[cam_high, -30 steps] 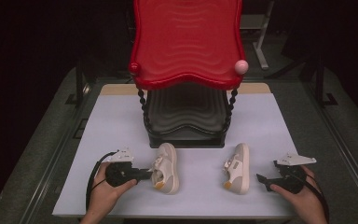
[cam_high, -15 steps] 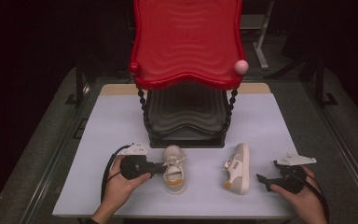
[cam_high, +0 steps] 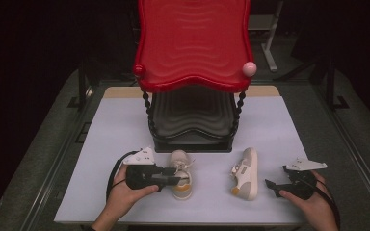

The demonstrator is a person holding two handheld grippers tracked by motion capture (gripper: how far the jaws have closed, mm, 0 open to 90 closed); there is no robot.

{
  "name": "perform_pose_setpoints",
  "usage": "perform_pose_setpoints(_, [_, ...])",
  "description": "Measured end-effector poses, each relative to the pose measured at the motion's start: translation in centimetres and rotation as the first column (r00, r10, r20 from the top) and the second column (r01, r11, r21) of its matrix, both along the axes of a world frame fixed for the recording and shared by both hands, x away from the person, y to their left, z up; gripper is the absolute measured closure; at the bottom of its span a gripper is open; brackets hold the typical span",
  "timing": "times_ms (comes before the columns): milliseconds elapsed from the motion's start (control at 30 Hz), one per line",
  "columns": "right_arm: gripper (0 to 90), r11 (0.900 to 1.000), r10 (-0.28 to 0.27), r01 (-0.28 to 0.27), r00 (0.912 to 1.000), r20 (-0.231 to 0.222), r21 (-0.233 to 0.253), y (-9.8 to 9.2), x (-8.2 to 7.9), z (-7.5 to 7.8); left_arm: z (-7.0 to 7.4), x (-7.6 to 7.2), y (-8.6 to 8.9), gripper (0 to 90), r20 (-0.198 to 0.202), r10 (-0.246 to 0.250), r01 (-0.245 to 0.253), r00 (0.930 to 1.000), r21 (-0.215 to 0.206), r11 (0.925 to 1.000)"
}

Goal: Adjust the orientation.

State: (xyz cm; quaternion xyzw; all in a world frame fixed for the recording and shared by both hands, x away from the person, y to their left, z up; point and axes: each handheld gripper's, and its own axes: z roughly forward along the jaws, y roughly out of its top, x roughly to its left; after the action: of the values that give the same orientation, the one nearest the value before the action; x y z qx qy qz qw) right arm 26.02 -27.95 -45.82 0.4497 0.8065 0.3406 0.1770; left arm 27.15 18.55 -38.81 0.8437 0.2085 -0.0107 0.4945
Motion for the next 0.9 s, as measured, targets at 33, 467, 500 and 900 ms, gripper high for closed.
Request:
perform_pose_setpoints(33, [11.3, 1.0, 0.0, 0.0, 1.0, 0.0, 0.0, 0.0, 0.0, 0.0, -0.1, -0.1, -0.2, 61.0, -0.001, -0.009, 0.009, 1.0, 0.007, 0.9999])
perform_pose_setpoints(467, [11.3, 1.0, 0.0, 0.0, 1.0, 0.0, 0.0, 0.0, 0.0, 0.0, -2.3, 0.1, -1.5, 63.9, -0.015, -0.074, 0.074, 0.9972, 0.05, 0.996])
perform_pose_setpoints(500, [11.3, 1.0, 0.0, 0.0, 1.0, 0.0, 0.001, 0.0, 0.0, 0.0, -2.4, 0.0, -1.6, 64.5, -0.014, -0.082, 0.083, 0.9965, 0.049, 0.9953])
perform_pose_setpoints(900, [11.3, 1.0, 0.0, 0.0, 1.0, -0.001, 0.001, 0.0, 0.0, 0.0, -2.6, 0.0, -1.7, 77.3, -0.036, -0.131, 0.133, 0.9907, 0.056, 0.9895])
